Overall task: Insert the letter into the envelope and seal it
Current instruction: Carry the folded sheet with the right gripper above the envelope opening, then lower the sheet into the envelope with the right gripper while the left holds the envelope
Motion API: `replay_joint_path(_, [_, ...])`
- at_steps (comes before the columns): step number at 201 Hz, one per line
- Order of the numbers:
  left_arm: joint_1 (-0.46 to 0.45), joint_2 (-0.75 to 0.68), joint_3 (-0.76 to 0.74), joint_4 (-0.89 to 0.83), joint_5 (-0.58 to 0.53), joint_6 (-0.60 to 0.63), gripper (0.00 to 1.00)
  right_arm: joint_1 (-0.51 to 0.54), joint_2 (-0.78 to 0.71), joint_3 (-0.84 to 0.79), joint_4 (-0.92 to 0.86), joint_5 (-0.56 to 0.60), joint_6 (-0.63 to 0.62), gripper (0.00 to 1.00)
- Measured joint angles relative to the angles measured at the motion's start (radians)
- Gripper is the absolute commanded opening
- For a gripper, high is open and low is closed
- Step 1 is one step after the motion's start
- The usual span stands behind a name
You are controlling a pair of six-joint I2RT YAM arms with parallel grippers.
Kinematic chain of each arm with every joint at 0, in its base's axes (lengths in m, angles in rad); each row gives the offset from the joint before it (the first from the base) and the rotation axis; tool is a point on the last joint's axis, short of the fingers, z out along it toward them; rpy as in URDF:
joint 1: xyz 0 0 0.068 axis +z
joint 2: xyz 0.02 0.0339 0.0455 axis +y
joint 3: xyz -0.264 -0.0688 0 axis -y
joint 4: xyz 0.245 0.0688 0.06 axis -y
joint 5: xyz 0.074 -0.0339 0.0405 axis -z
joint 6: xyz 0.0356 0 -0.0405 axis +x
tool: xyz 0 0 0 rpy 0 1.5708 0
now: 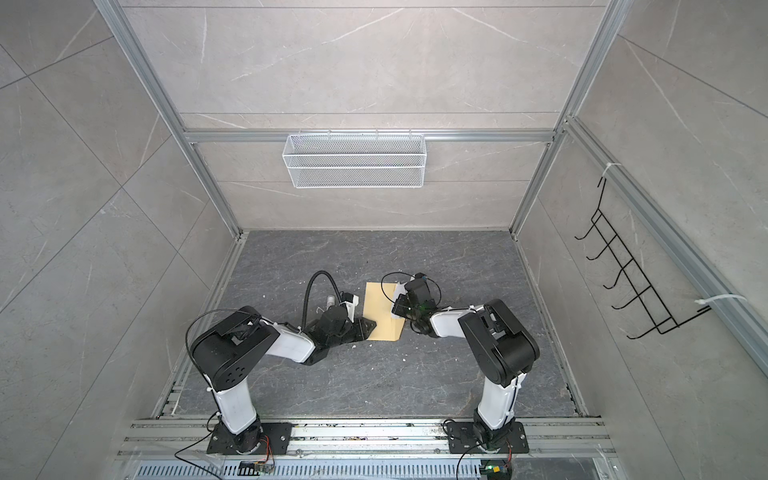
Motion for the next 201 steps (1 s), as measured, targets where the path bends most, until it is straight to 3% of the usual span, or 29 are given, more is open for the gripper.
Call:
replay_joint_path(124, [-0.006, 0.003, 0.0, 0.006, -0.002, -0.003, 0.25, -0.006, 0.002, 0.087, -0.195, -0.07, -0.014, 0.0])
replay_joint_path(201, [-0.006, 0.009, 0.003, 0.014, -0.001, -0.003, 0.25, -0.006, 0.056, 0.129, -0.229, -0.175, -0.053, 0.0])
